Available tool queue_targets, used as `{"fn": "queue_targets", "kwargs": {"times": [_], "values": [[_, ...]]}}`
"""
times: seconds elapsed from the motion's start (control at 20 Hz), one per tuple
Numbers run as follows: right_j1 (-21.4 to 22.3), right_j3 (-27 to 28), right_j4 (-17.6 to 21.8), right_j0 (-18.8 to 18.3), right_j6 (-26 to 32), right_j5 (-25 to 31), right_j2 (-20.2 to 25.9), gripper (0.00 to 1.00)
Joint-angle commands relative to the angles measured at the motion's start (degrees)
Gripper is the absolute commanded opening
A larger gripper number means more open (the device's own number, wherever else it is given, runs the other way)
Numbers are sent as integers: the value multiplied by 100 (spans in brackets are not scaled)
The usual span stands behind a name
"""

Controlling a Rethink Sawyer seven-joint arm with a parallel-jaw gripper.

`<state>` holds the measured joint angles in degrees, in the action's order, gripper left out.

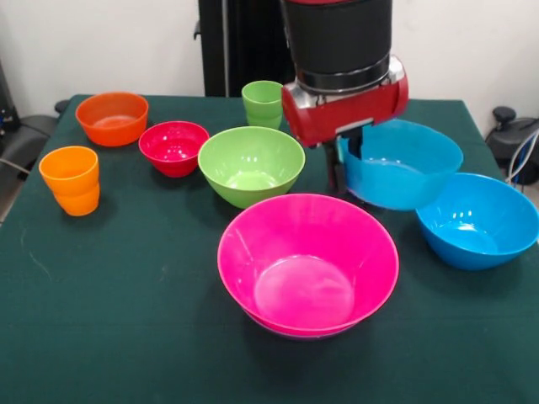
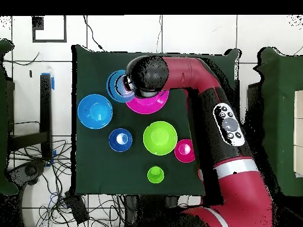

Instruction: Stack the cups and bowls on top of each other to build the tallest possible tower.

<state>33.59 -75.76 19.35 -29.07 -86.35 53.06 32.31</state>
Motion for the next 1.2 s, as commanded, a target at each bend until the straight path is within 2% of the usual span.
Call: {"fn": "queue_targets", "kwargs": {"times": [0.05,0.6,1.2], "values": [[-809,1410,129,136,132,1173,-279,0],[-1162,2336,347,90,829,2013,-98,0],[-1391,2422,384,-48,1079,1816,-76,0]]}}
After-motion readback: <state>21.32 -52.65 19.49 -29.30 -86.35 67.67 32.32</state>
